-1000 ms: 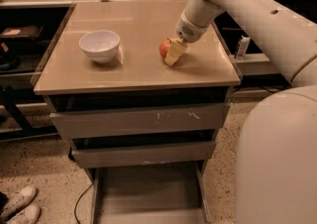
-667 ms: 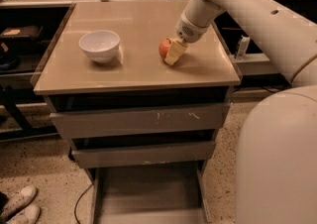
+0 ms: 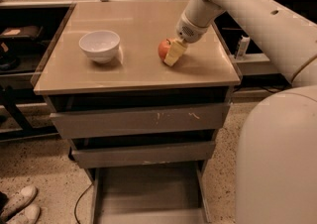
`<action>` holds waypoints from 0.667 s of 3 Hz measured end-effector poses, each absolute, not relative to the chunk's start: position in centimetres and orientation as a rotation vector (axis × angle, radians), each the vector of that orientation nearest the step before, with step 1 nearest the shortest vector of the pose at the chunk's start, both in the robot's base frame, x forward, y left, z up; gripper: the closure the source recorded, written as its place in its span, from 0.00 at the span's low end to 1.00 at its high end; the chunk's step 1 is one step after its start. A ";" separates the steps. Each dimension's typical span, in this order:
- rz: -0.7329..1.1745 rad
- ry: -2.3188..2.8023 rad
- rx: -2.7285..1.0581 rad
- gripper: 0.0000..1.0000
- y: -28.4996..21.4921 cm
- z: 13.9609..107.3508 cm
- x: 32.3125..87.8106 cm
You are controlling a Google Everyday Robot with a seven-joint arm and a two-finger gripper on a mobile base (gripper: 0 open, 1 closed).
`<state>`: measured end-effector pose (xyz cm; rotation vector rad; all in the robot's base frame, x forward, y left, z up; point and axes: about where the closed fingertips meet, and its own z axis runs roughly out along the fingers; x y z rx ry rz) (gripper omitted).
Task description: Place apple into bottom drawer
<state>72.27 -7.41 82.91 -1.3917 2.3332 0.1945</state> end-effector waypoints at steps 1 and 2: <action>0.194 2.333 -1.392 1.00 -7.4 82.9 72.3; 0.182 2.326 -1.395 1.00 -7.3 83.1 72.0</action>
Offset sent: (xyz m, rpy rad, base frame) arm -0.0072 -0.0004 0.0120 -0.0117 -0.0306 0.0008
